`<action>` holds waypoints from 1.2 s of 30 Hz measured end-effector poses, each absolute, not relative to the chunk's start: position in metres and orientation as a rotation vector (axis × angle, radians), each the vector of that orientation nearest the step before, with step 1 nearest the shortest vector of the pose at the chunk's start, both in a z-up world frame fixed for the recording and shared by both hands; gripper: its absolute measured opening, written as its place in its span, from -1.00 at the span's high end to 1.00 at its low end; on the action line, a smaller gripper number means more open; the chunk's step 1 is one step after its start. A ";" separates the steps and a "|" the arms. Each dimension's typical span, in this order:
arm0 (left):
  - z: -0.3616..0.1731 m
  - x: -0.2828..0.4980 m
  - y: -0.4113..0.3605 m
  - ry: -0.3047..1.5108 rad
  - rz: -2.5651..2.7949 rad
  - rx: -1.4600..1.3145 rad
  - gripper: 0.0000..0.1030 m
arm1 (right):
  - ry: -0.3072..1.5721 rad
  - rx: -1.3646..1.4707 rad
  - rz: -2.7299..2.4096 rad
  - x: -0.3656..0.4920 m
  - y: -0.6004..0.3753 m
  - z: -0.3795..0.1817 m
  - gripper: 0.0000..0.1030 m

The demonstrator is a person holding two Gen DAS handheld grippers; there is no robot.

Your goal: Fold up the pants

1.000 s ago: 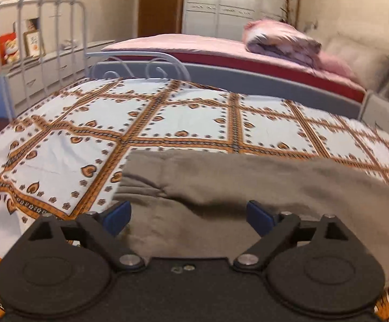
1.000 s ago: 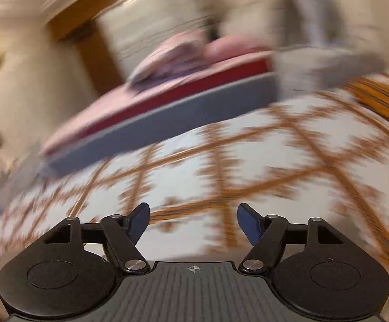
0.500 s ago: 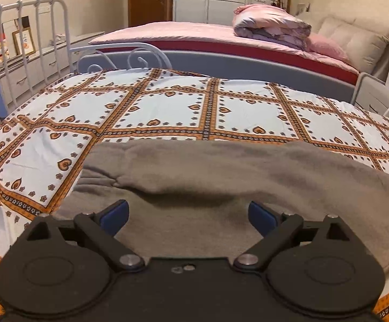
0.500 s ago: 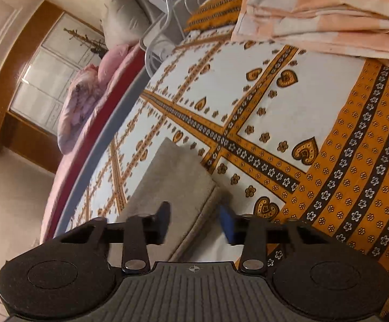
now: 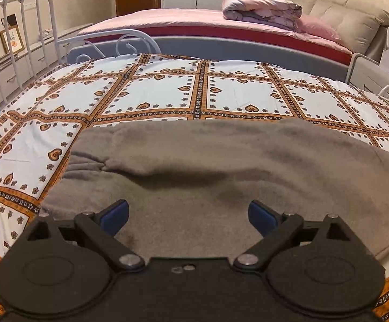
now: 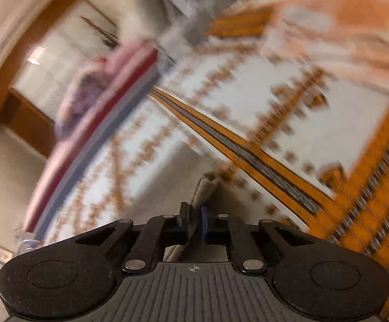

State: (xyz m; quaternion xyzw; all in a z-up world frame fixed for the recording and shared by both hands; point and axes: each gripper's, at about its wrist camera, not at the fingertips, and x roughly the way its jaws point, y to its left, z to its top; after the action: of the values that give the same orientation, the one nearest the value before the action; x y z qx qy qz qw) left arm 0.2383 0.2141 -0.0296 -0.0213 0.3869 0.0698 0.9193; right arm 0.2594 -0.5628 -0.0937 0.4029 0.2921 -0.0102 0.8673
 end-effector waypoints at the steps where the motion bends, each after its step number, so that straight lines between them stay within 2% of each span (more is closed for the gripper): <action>1: -0.030 0.238 0.215 0.797 0.145 -0.046 -0.74 | 0.575 0.831 -0.002 0.258 -0.562 -0.089 0.83; 3: -0.031 0.239 0.215 0.803 0.142 -0.048 -0.74 | 0.578 0.814 0.000 0.262 -0.560 -0.090 0.83; 7: -0.030 0.238 0.213 0.806 0.133 -0.036 -0.74 | 0.749 0.870 -0.104 0.272 -0.567 -0.121 0.82; 11: -0.030 0.236 0.213 0.802 0.129 -0.029 -0.74 | 0.676 0.970 -0.104 0.251 -0.579 -0.111 0.72; 13: -0.030 0.236 0.213 0.804 0.134 -0.030 -0.74 | 0.706 1.019 -0.108 0.247 -0.582 -0.117 0.68; 16: -0.027 0.236 0.209 0.798 0.116 -0.046 -0.74 | 0.745 1.111 -0.101 0.252 -0.583 -0.134 0.25; 18: -0.028 0.239 0.205 0.806 0.111 -0.055 -0.75 | 0.723 1.100 -0.089 0.257 -0.580 -0.137 0.18; 19: -0.030 0.242 0.204 0.821 0.111 -0.065 -0.77 | 0.727 1.082 -0.089 0.262 -0.579 -0.136 0.18; 20: -0.035 0.247 0.203 0.847 0.114 -0.073 -0.76 | 0.730 1.050 -0.086 0.266 -0.576 -0.133 0.33; 21: -0.042 0.252 0.202 0.893 0.126 -0.075 -0.76 | 0.740 0.998 -0.084 0.270 -0.572 -0.130 0.61; 22: -0.053 0.258 0.203 0.961 0.155 -0.069 -0.74 | 0.755 0.969 -0.072 0.273 -0.568 -0.128 0.73; 27: -0.061 0.255 0.197 0.961 0.151 0.037 -0.83 | 0.597 0.920 0.000 0.256 -0.570 -0.096 0.75; 28: -0.059 0.252 0.199 0.949 0.145 0.031 -0.78 | 0.608 0.880 -0.009 0.257 -0.568 -0.095 0.75; 29: -0.055 0.250 0.197 0.933 0.133 0.034 -0.56 | 0.661 0.864 -0.035 0.262 -0.567 -0.103 0.75; 30: -0.049 0.245 0.194 0.915 0.102 0.044 -0.49 | 0.740 0.855 -0.062 0.270 -0.566 -0.116 0.75; 31: -0.044 0.240 0.188 0.899 0.060 0.051 -0.50 | 0.805 0.845 -0.080 0.276 -0.564 -0.129 0.76; 33: -0.033 0.232 0.172 0.868 0.048 0.053 -0.61 | 0.773 0.855 -0.080 0.274 -0.563 -0.126 0.73; 34: -0.029 0.229 0.162 0.850 0.058 0.044 -0.75 | 0.759 0.847 -0.079 0.272 -0.561 -0.120 0.61; 35: -0.026 0.228 0.149 0.818 0.092 0.021 -0.81 | 0.750 0.839 -0.083 0.270 -0.559 -0.116 0.31; 36: -0.024 0.226 0.136 0.787 0.130 -0.019 -0.81 | 0.748 0.845 -0.096 0.266 -0.557 -0.112 0.20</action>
State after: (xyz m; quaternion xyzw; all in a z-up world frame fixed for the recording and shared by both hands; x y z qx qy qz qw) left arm 0.2263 0.1360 -0.0244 -0.0092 0.3831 0.0632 0.9215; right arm 0.2663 -0.5569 -0.1122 0.4001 0.3544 -0.0456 0.8440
